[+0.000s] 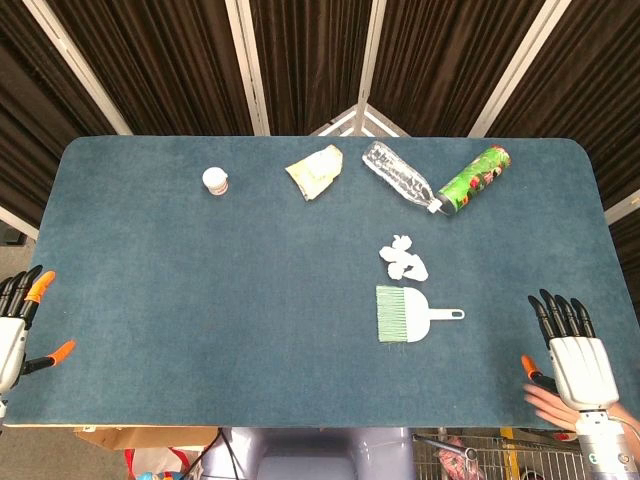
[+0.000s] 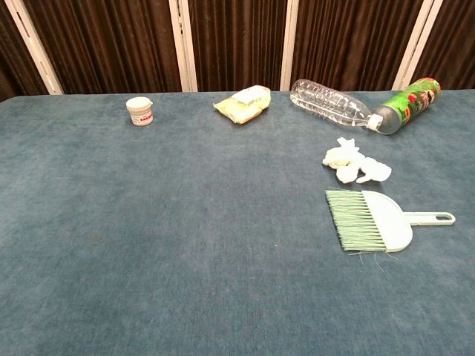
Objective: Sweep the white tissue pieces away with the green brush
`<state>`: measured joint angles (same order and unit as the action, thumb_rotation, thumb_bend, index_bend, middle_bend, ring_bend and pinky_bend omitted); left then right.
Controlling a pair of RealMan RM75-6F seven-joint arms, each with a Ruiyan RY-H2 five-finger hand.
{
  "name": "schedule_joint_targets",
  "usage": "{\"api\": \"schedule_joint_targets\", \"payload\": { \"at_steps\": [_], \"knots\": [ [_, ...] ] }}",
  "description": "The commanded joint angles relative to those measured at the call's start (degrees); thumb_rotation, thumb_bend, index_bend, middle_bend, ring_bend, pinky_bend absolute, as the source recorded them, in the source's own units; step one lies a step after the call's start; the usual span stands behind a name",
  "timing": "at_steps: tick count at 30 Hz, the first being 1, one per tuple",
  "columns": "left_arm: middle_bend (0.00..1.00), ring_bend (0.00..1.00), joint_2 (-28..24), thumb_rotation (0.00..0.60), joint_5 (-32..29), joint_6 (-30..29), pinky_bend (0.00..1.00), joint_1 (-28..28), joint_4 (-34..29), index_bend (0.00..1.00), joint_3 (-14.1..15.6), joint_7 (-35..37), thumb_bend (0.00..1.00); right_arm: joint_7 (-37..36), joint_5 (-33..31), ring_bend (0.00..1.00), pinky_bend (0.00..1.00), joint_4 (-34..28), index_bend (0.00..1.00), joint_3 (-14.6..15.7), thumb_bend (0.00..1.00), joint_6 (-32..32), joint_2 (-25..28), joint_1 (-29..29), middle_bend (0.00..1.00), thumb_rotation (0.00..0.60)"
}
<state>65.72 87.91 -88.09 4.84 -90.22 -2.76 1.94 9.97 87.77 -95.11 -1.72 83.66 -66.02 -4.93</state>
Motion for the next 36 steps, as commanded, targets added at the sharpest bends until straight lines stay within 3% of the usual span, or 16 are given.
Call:
{"api": "schedule_joint_targets", "payload": {
  "at_steps": [1, 15, 17, 19, 22, 25, 28, 36],
  "knots": [
    [0.0, 0.0, 0.0, 0.6, 0.03, -0.01, 0.02, -0.01, 0.0, 0.0, 0.02, -0.02, 0.0, 2.19, -0.68, 0.0, 0.0, -1.06, 0.0, -0.47, 0.31, -0.52, -0.87, -0.46, 0.0, 0.6],
    [0.0, 0.0, -0.1, 0.6, 0.16, -0.56, 0.02, -0.25, -0.18, 0.0, -0.03, 0.05, 0.0, 3.63, -2.34, 0.01, 0.03, -2.18, 0.0, -1.37, 0.31, -3.48, -1.85, -2.28, 0.01, 0.6],
    [0.0, 0.0, -0.13, 0.6, 0.31, -0.61, 0.02, -0.28, -0.17, 0.0, 0.05, 0.06, 0.0, 4.29, -3.31, 0.15, 0.18, -2.43, 0.0, -2.11, 0.31, -5.26, -2.23, -3.53, 0.15, 0.6],
    [0.0, 0.0, -0.16, 0.6, 0.42, -0.73, 0.02, -0.3, -0.23, 0.0, 0.04, 0.14, 0.0, 6.03, -4.3, 0.44, 0.45, -2.29, 0.02, -3.42, 0.31, -6.84, -2.94, -5.19, 0.44, 0.6],
    [0.0, 0.0, -0.13, 0.6, 0.56, -0.97, 0.02, -0.3, -0.19, 0.0, -0.06, 0.22, 0.0, 8.74, -7.22, 0.72, 0.63, -2.33, 0.13, -5.22, 0.31, -10.24, -4.48, -7.84, 0.73, 0.6],
    [0.0, 0.0, -0.12, 0.6, 0.62, -1.04, 0.02, -0.21, -0.18, 0.0, -0.2, 0.45, 0.0, 11.64, -10.59, 0.88, 0.73, -2.72, 0.24, -6.23, 0.31, -14.01, -5.88, -10.2, 0.89, 0.6],
    [0.0, 0.0, -0.15, 0.6, 0.79, -1.05, 0.02, -0.2, -0.06, 0.0, -0.13, 0.66, 0.0, 15.4, -14.12, 0.95, 0.78, -1.33, 0.31, -6.76, 0.31, -16.99, -8.45, -12.4, 0.96, 0.6],
    [0.0, 0.0, -0.33, 0.6, 1.32, -1.24, 0.02, -0.22, -0.05, 0.0, 0.06, 1.5, 0.0, 21.32, -22.62, 0.98, 0.79, 3.76, 0.4, -6.82, 0.31, -21.76, -15.06, -15.99, 0.99, 0.6]
  ]
}}
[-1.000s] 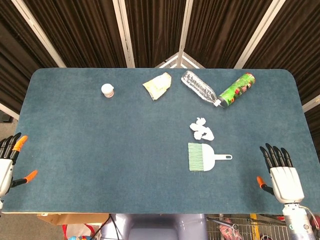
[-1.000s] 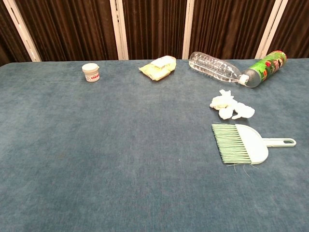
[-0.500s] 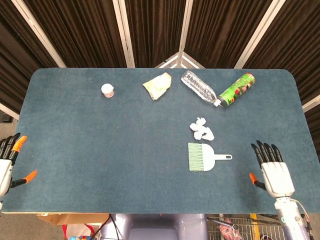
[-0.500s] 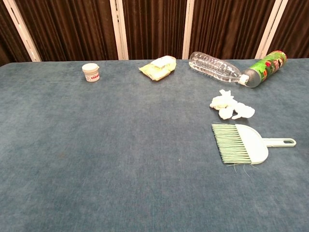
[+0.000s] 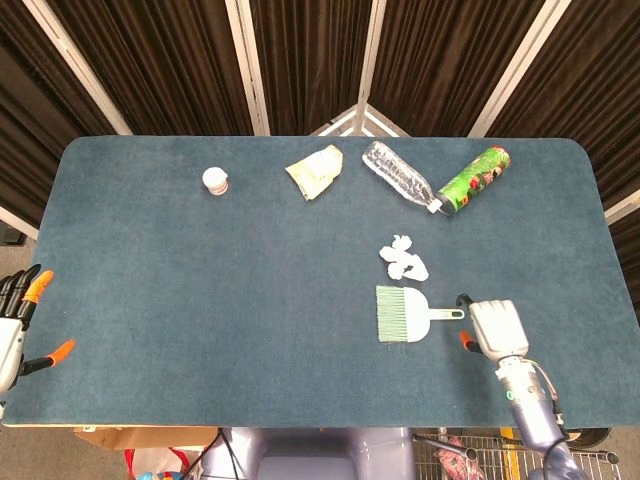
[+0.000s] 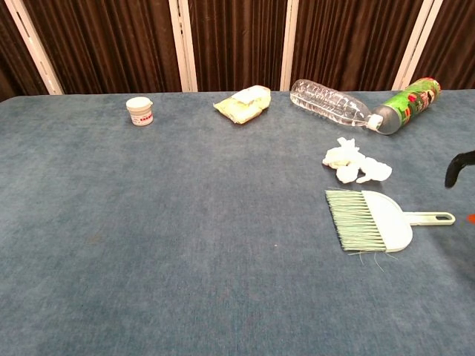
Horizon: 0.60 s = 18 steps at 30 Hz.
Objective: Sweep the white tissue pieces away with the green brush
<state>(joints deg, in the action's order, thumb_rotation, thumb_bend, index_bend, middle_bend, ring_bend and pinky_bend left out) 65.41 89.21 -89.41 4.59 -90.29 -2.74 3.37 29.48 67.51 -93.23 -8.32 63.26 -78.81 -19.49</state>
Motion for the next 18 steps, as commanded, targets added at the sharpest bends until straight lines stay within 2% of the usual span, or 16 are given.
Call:
{"api": "schedule_joint_targets", "payload": {
  "at_steps": [1, 14, 18],
  "knots": [
    [0.0, 0.0, -0.04, 0.6, 0.03, 0.16, 0.02, 0.06, 0.01, 0.0, 0.06, 0.1, 0.0, 2.2, -2.81, 0.98, 0.79, 2.32, 0.4, -0.26, 0.31, -1.55, -2.83, -1.75, 0.99, 0.6],
    [0.0, 0.0, -0.17, 0.6, -0.14, 0.98, 0.02, 0.44, -0.28, 0.0, 0.1, 0.31, 0.0, 4.35, -9.21, 0.98, 0.79, 8.17, 0.41, -0.89, 0.31, -3.65, -7.75, -5.24, 0.99, 0.6],
    [0.0, 0.0, -0.21, 0.6, -0.15, 1.03, 0.02, 0.5, -0.27, 0.0, 0.08, 0.44, 0.0, 4.45, -10.25, 0.98, 0.79, 9.78, 0.45, -0.72, 0.31, -3.94, -8.63, -5.8, 0.99, 0.6]
  ]
}}
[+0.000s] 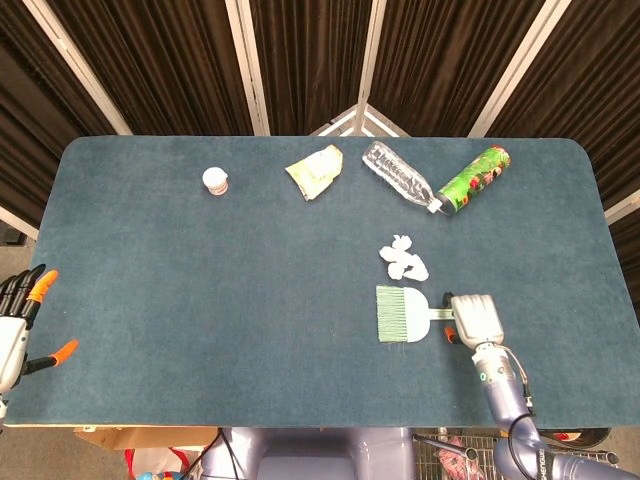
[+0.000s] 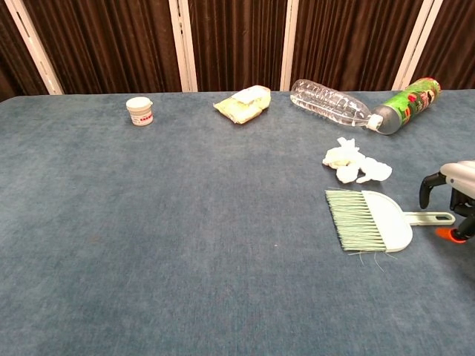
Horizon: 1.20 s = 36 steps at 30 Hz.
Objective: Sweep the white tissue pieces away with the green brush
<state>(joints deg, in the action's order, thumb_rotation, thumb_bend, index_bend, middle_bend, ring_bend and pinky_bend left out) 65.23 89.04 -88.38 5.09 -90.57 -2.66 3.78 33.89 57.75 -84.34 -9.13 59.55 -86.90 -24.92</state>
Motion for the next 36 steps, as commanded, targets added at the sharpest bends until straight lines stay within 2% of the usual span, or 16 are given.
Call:
{"api": "schedule_joint_targets", "payload": {
  "at_steps": [1, 14, 16, 19, 21, 25, 31, 36],
  "knots": [
    [0.0, 0.0, -0.03, 0.6, 0.02, 0.01, 0.02, 0.01, 0.0, 0.0, 0.01, 0.08, 0.0, -0.09, -0.66, 0.98, 0.79, 1.24, 0.45, 0.07, 0.31, -0.28, -0.75, -0.46, 0.99, 0.6],
    [0.0, 0.0, -0.07, 0.6, 0.0, 0.45, 0.02, 0.26, -0.19, 0.0, 0.07, 0.14, 0.0, -2.23, -0.86, 0.98, 0.79, 4.46, 0.52, 0.62, 0.31, 0.25, -2.99, -0.92, 0.99, 0.6],
    [0.0, 0.0, -0.06, 0.6, 0.03, 0.49, 0.02, 0.28, -0.19, 0.0, 0.11, 0.09, 0.0, -2.11, -1.11, 0.98, 0.79, 4.72, 0.55, 0.76, 0.32, 0.32, -3.21, -0.97, 0.99, 0.6],
    [0.0, 0.0, -0.06, 0.6, 0.05, 0.48, 0.02, 0.29, -0.18, 0.0, 0.11, 0.1, 0.0, -1.97, -1.41, 0.98, 0.79, 4.66, 0.63, 0.67, 0.41, 0.16, -2.99, -1.25, 0.99, 0.6],
    [0.0, 0.0, -0.07, 0.6, 0.05, 0.41, 0.02, 0.29, -0.21, 0.0, 0.08, 0.2, 0.0, -2.04, -1.07, 0.98, 0.79, 4.18, 0.7, 0.67, 0.52, 0.38, -2.74, -1.41, 0.99, 0.6],
    [0.0, 0.0, -0.09, 0.6, 0.15, 0.43, 0.02, 0.32, -0.22, 0.0, 0.13, 0.28, 0.0, -2.23, 0.61, 0.98, 0.79, 1.83, 0.77, 0.15, 0.61, 1.65, -1.46, -1.89, 0.99, 0.6],
    [0.0, 0.0, -0.1, 0.6, 0.19, 0.57, 0.02, 0.41, -0.23, 0.0, 0.17, 0.32, 0.0, -2.0, 3.66, 0.98, 0.79, -4.32, 0.79, -1.17, 0.64, 3.61, 2.56, -2.8, 0.99, 0.6],
    [0.0, 0.0, -0.13, 0.6, 0.27, 0.59, 0.02, 0.43, -0.31, 0.0, 0.23, 0.37, 0.0, 1.34, 4.01, 0.98, 0.79, -9.75, 0.8, -2.35, 0.65, 4.32, 6.35, -4.14, 0.99, 0.6]
  ]
}}
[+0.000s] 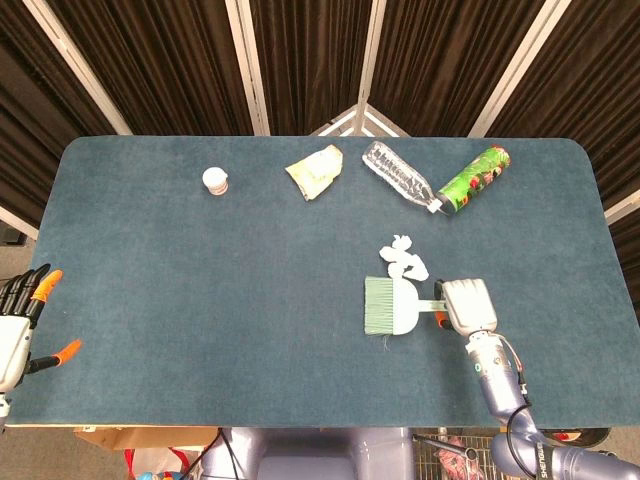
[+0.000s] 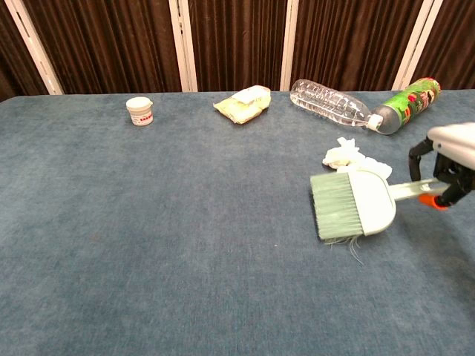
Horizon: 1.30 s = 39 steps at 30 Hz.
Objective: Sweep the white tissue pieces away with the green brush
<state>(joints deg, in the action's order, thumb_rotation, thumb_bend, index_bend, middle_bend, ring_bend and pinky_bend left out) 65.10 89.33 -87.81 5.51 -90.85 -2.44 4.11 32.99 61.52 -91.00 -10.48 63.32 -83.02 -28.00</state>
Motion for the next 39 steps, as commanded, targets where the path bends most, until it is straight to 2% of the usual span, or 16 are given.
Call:
{"api": "schedule_joint_targets", "payload": {
  "at_steps": [1, 8, 13, 22, 33, 39],
  "knots": [
    [0.0, 0.0, -0.03, 0.6, -0.04, 0.05, 0.02, 0.01, -0.05, 0.0, 0.01, 0.09, 0.0, 2.98, -0.19, 0.98, 0.79, -4.09, 0.8, -1.26, 0.65, 0.52, 3.15, -1.33, 0.99, 0.6],
    [0.0, 0.0, -0.18, 0.6, -0.15, 0.36, 0.02, 0.11, -0.02, 0.0, 0.06, 0.41, 0.0, 7.97, -3.21, 0.98, 0.79, -10.72, 0.82, -3.22, 0.66, 0.71, 6.98, -3.41, 0.99, 0.6],
    [0.0, 0.0, -0.3, 0.6, 0.04, 0.41, 0.02, 0.18, -0.11, 0.0, 0.14, 0.62, 0.0, 11.38, -6.54, 0.98, 0.79, -12.42, 0.82, -4.44, 0.66, 0.27, 7.59, -5.71, 0.99, 0.6],
    [0.0, 0.0, -0.72, 0.6, 0.82, 0.05, 0.02, 0.13, -0.31, 0.0, 0.44, 2.16, 0.0, 19.29, -17.26, 0.98, 0.79, -5.8, 0.82, -4.75, 0.66, -2.25, 3.89, -12.59, 0.99, 0.6],
    [0.0, 0.0, -1.28, 0.6, 0.44, 1.28, 0.02, 0.45, -0.54, 0.0, 0.75, 4.04, 0.0, 23.83, -22.27, 0.98, 0.79, 4.96, 0.82, -3.32, 0.66, -4.47, -1.72, -18.33, 0.99, 0.6],
    [0.0, 0.0, -1.52, 0.6, 0.35, 1.39, 0.02, 0.51, -0.57, 0.0, 0.73, 4.71, 0.0, 25.36, -25.09, 0.98, 0.79, 8.98, 0.83, -1.91, 0.66, -3.99, -2.18, -19.12, 0.99, 0.6]
  ]
}}
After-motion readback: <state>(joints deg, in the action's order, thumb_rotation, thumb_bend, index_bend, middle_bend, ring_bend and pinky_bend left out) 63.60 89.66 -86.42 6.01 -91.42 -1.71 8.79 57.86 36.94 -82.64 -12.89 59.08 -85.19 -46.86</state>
